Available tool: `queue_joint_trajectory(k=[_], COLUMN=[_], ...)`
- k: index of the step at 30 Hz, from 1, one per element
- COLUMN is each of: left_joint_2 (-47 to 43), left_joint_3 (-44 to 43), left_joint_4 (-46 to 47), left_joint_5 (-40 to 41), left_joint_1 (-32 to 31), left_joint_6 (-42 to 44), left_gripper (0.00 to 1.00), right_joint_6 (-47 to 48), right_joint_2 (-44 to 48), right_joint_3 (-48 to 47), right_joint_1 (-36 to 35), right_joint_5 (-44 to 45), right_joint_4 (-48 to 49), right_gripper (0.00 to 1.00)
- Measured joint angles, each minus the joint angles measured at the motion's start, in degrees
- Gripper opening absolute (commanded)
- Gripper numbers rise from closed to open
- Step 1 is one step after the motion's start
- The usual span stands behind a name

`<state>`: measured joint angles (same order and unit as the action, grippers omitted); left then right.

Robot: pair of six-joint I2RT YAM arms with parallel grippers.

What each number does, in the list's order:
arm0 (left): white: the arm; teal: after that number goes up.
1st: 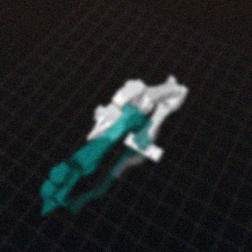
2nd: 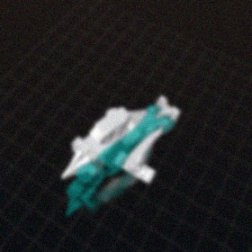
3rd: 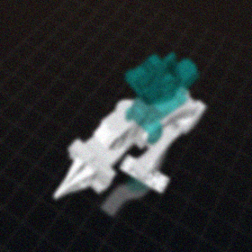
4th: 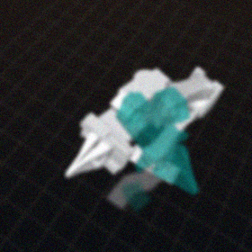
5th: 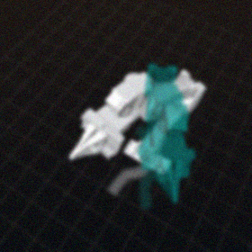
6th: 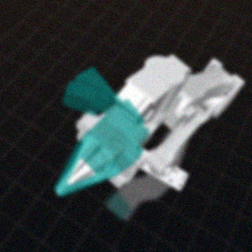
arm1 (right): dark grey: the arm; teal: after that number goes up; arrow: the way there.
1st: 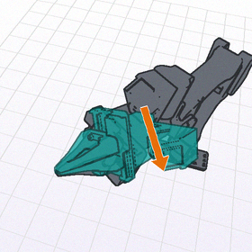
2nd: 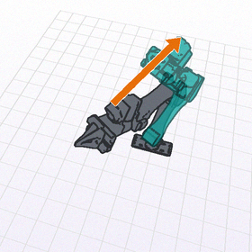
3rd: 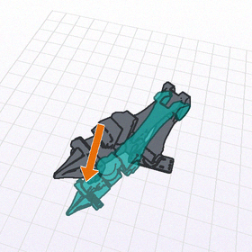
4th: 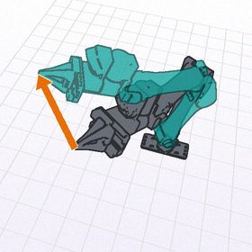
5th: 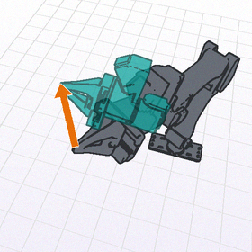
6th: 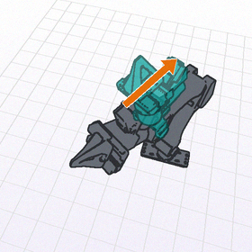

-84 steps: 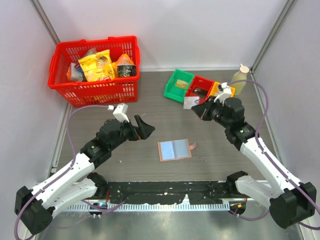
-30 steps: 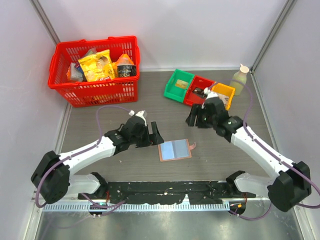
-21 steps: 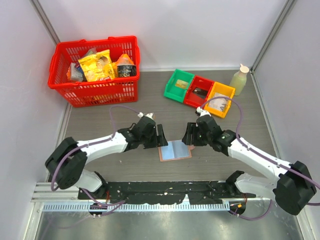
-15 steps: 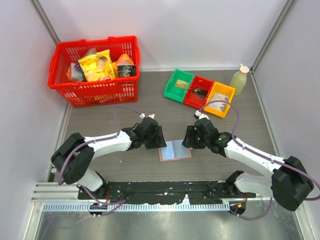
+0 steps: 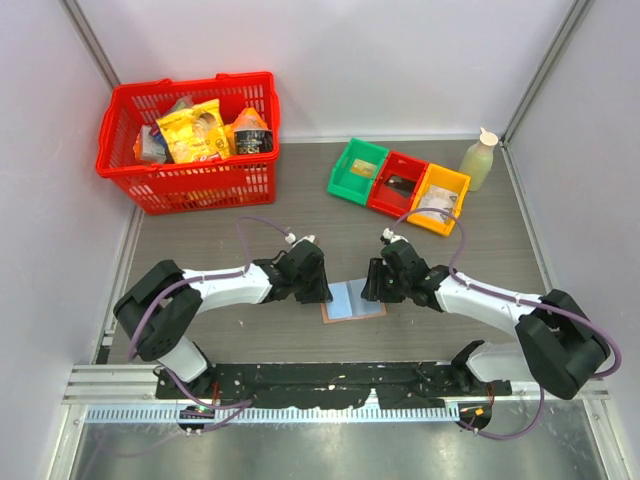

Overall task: Take the credit cards out of the card holder
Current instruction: Remove the credit card from the card holder.

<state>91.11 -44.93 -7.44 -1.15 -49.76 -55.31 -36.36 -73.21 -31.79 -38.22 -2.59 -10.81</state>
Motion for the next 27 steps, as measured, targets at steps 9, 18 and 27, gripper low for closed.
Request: queue_joint_trajectory(k=[9,18,27], left_joint_2=[0.1,0.2,-1.7], left_joint_3=[0.0,2.3,6.2], left_joint_4=[0.0,4.9,9.6], left_joint_5=[0.9,1.7,3.0], left_joint_1=[-0.5,-1.7,-2.0], left_joint_6=[-0.2,-2.9,-6.0], left_gripper=[0.22,0.16,0.23], right_joint_6=[0.1,-0.9,-0.8], right_joint_2=[-0.7,-1.5,-3.1], right_joint_3=[0.3,-0.9,-8.0], right_joint_1=[-0.1,-5.1,-10.3], right_joint_5=[-1.9,-7.6,-9.3], right_joint_4=[1.4,5.6,6.3], right_gripper=[0.36,0.32,0.38])
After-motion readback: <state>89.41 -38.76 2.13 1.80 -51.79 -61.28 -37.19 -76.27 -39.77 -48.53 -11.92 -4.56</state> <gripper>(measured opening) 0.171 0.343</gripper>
